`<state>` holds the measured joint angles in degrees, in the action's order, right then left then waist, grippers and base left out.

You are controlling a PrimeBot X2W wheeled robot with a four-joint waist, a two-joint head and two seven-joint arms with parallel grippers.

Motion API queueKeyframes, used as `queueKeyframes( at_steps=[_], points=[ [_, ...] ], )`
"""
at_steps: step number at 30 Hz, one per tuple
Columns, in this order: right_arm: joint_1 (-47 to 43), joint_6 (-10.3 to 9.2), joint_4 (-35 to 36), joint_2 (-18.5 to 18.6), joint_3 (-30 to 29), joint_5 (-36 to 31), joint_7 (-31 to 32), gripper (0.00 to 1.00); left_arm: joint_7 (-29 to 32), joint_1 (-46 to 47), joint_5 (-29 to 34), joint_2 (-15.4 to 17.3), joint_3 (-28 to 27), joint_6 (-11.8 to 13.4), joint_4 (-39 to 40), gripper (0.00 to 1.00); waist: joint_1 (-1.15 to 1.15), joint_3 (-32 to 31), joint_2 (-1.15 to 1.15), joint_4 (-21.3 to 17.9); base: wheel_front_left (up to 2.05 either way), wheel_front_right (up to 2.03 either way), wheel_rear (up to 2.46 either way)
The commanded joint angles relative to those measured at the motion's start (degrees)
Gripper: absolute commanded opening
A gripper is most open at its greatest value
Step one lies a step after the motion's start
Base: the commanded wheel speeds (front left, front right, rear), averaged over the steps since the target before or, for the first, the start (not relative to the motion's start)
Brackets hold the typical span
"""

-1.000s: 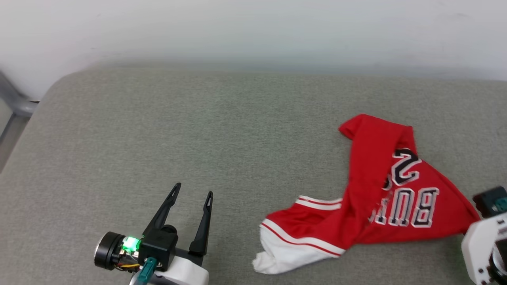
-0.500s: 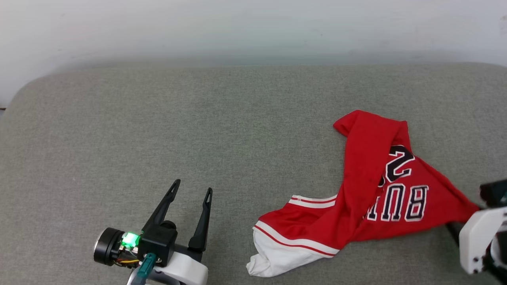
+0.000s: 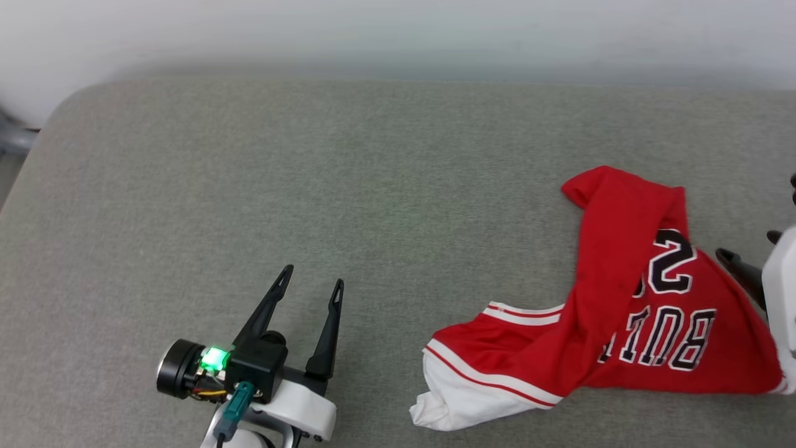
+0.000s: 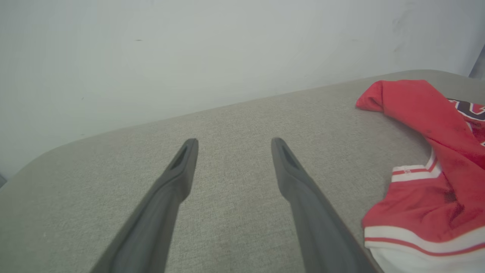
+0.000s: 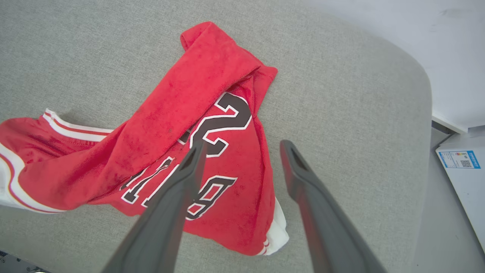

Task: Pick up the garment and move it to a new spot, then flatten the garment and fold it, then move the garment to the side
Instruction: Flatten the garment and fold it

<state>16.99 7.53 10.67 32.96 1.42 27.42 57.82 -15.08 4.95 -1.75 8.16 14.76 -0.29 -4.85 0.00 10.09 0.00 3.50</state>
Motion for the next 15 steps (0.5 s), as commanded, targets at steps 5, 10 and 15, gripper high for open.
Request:
queueKeyframes(
  at_steps=[5,10,15],
  points=[
    [7.05,-0.07,-6.01,-3.14,0.37,0.96,8.51,1.00,-0.14,2.03,0.46,-1.10,0.87,-0.40,-0.35,1.00,0.00,3.54,0.00,4.38,0.00,0.00,0.00],
    [13.33,-0.06,-15.70,-4.81,-0.91,-1.64,13.87,1.00,-0.13,3.32,0.51,-2.14,1.57,-0.41,-0.54,1.00,0.00,6.28,0.00,8.22,0.00,0.00,0.00],
    [17.41,-0.06,-23.38,-5.48,-2.00,-5.13,15.15,1.00,-0.13,4.22,0.58,-2.69,2.19,-0.45,-0.74,1.00,0.00,8.47,0.00,11.28,0.00,0.00,0.00]
  ],
)
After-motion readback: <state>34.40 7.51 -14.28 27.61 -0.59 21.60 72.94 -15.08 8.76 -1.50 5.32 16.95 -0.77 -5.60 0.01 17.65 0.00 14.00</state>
